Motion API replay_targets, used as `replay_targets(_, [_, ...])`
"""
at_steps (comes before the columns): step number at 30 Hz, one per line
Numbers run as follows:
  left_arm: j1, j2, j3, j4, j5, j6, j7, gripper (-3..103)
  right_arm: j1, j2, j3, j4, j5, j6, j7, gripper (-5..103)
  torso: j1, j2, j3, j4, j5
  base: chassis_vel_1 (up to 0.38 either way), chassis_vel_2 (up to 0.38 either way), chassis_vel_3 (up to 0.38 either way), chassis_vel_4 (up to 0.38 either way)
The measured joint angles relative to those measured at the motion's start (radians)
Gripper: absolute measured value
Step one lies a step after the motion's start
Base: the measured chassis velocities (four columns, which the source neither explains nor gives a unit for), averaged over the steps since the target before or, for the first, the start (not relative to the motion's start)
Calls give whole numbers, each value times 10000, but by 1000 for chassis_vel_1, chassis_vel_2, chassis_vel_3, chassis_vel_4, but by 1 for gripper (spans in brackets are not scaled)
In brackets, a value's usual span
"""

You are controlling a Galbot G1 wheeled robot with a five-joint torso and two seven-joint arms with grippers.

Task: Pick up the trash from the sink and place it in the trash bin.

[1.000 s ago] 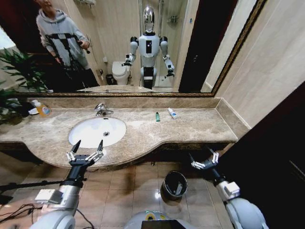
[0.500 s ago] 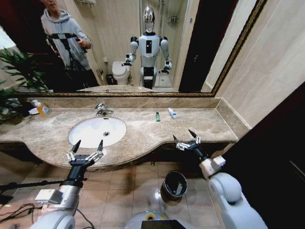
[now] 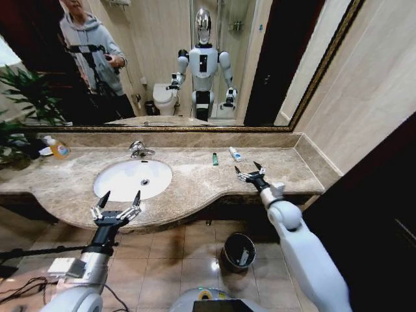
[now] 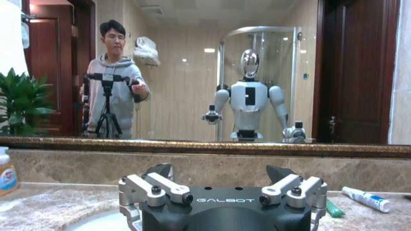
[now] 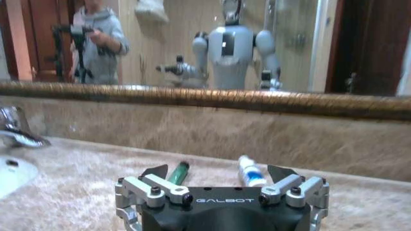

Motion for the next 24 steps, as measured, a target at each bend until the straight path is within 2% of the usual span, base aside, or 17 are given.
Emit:
replay_targets(7, [0, 0, -2, -1, 0, -1, -2, 100, 1739, 184, -852, -1702, -78, -413, 349, 100, 0, 0, 0, 0, -1, 0, 0, 0, 0])
replay_targets(11, [0, 0, -1, 0, 0, 0, -2, 100, 2152, 296, -1004, -2194, -77, -413, 382, 100, 0, 0, -1, 0, -1, 0, 0, 0, 0])
replay_targets(24, [0, -1, -1, 0, 1, 0, -2, 100, 3640, 987, -1426, -4666, -513, 154, 355, 100, -1, 0, -1, 0, -1, 0, 0, 0, 0])
